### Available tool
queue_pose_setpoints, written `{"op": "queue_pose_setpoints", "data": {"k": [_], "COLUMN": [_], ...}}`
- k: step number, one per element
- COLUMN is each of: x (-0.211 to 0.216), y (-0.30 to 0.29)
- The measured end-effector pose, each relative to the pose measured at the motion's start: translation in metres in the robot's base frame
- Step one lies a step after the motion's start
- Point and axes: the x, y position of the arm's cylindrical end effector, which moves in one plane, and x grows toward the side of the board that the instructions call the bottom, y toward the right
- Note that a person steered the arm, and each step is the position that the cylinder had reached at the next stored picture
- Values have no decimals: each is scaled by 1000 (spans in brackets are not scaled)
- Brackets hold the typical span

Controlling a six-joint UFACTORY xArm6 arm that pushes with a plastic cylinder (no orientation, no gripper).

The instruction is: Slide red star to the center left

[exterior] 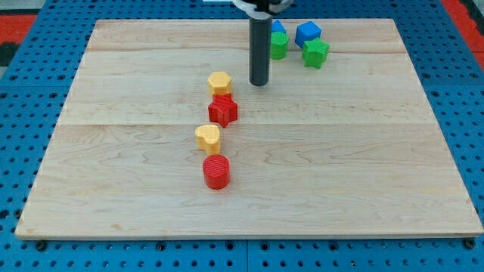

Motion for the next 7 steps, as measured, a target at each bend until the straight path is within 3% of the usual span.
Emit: {"op": "queue_pose_setpoints", "data": {"k": [1, 3, 5, 6, 7], "x": [47, 45, 45, 78, 87], "y": [4, -110, -112, -106, -138]}}
